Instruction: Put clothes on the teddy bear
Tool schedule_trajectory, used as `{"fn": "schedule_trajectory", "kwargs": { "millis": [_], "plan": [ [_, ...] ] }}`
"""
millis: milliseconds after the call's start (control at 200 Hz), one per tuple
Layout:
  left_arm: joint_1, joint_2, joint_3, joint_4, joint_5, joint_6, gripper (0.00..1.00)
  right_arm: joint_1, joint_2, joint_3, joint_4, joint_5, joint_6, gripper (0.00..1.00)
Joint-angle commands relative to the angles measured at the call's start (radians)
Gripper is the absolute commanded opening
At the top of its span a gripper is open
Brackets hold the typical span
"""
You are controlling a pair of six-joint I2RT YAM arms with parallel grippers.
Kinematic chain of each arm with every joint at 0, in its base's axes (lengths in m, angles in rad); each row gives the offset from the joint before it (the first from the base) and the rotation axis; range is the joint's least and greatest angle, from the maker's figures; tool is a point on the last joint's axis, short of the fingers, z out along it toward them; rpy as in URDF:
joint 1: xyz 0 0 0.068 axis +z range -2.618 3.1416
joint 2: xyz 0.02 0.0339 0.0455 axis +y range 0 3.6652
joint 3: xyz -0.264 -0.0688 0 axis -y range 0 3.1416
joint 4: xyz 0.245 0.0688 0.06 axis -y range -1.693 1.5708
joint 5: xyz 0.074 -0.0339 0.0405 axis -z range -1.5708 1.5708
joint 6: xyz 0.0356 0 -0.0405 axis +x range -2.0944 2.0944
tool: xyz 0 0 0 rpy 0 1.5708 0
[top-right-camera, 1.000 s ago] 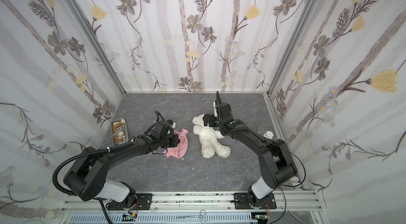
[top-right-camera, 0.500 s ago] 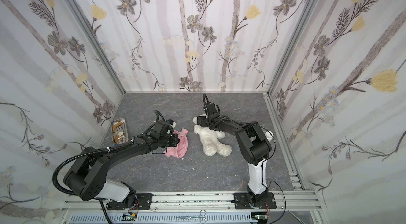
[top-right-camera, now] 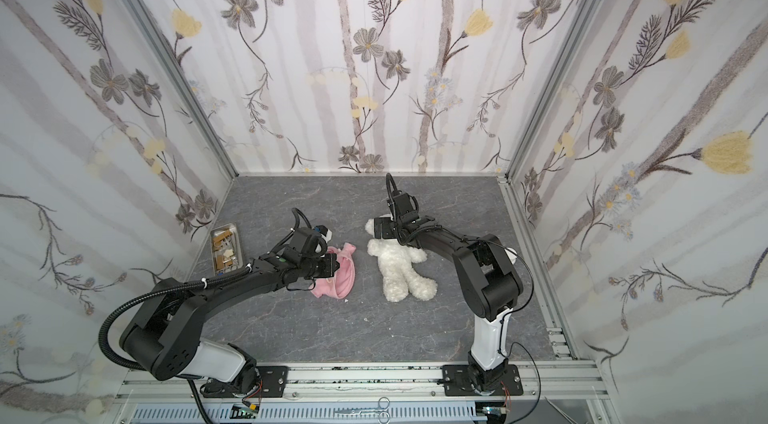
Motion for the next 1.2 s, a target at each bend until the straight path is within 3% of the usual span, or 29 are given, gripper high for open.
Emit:
{"fn": "schedule_trajectory", "kwargs": {
  "millis": [0, 200, 305, 365, 425, 545, 679, 844, 1014, 1194],
  "plan": [
    [0.005, -0.009, 0.003, 0.011, 0.003, 0.007, 0.00, -0.001, 0.031, -0.001, 0.023, -0.041, 0.030, 1.00],
    [0.008, -0.018, 0.002, 0.012, 0.001, 0.003, 0.00, 0.003, 0.089, 0.005, 0.053, -0.071, 0.061, 0.91],
    [0.010, -0.018, 0.008, 0.014, 0.000, -0.012, 0.00, 0.004, 0.107, -0.001, 0.082, -0.097, 0.065, 0.75],
    [0.011, -0.017, 0.015, 0.014, -0.002, -0.029, 0.00, 0.006, 0.085, -0.021, 0.110, -0.095, 0.045, 0.58],
    [0.013, -0.014, 0.021, 0.014, 0.002, -0.048, 0.00, 0.005, 0.024, -0.062, 0.139, -0.073, 0.009, 0.43],
    [0.013, -0.011, 0.028, 0.013, 0.031, -0.093, 0.00, 0.006, -0.167, -0.206, 0.166, -0.034, -0.079, 0.29],
    [0.013, -0.005, 0.045, 0.014, 0.083, -0.134, 0.00, 0.056, -0.422, -0.438, 0.201, -0.043, -0.134, 0.23],
    [0.013, 0.021, 0.080, 0.012, 0.108, -0.156, 0.00, 0.251, -0.644, -0.605, 0.225, 0.006, -0.219, 0.23],
    [0.010, 0.048, 0.086, 0.012, 0.159, -0.160, 0.00, 0.399, -0.674, -0.664, 0.345, 0.025, -0.326, 0.21],
    [0.007, 0.045, 0.077, 0.011, 0.199, -0.157, 0.00, 0.485, -0.528, -0.575, 0.358, 0.268, -0.387, 0.17]
  ]
}}
